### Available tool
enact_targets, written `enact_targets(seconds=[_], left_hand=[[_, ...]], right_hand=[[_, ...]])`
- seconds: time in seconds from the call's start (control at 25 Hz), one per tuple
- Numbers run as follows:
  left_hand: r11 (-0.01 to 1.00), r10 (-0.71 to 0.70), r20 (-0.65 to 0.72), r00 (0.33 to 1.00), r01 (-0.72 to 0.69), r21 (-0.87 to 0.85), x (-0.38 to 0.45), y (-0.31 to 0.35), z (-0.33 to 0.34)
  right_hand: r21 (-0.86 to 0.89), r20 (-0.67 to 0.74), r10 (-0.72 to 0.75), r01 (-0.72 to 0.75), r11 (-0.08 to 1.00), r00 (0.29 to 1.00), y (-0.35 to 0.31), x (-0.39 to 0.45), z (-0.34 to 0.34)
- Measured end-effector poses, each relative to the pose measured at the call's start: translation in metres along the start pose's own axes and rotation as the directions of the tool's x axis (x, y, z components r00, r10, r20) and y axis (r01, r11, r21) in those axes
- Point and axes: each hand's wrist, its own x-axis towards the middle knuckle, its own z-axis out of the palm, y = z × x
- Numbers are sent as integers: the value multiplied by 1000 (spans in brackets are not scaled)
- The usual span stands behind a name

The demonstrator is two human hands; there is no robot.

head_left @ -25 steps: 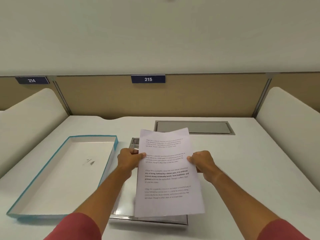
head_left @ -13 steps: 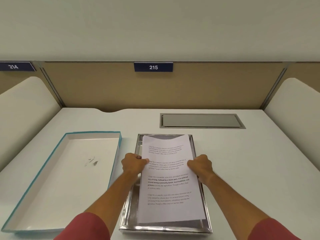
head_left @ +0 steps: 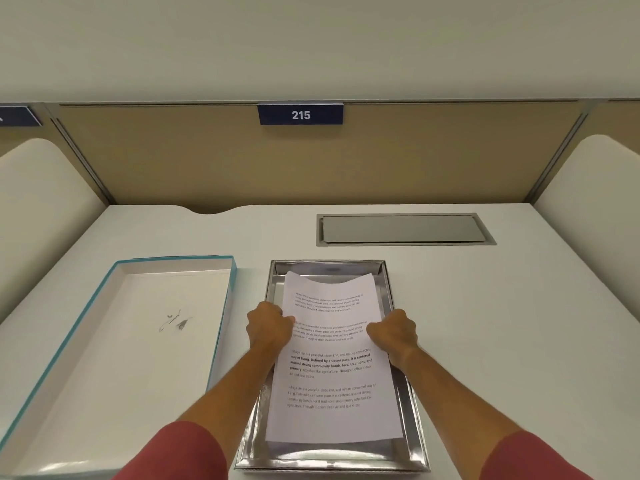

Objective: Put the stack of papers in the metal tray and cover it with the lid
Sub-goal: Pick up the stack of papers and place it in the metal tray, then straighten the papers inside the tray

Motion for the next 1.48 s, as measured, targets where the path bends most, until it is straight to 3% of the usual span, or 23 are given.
enact_targets(seconds=[0.2, 0.4, 0.68, 0.92, 1.16, 1.32, 1.48], left_hand=[[986, 28, 120, 992, -48, 162, -2, 4, 6], [993, -10, 266, 964, -22, 116, -6, 2, 14], [994, 27, 293, 956, -57, 95, -23, -2, 9], [986, 106, 308, 945, -139, 87, -65, -52, 9], [992, 94, 285, 954, -113, 53, -75, -57, 9], [984, 132, 342, 930, -164, 67, -82, -59, 4], [945, 123, 471, 874, -248, 213, -98, -78, 4]], right_hand=[[-125, -1, -31, 31, 992, 1000, 3, 0, 5], [-251, 24, -86, 89, 964, 996, 4, -7, 7], [-310, 102, -171, 195, 930, 980, 10, -26, 2], [-285, 213, -236, 291, 913, 948, 44, -60, 3], [-299, 193, -212, 264, 917, 958, 48, -71, 3], [-245, 298, -179, 257, 935, 938, 51, -75, -2], [-379, 481, -133, 342, 860, 867, 76, -91, 2]])
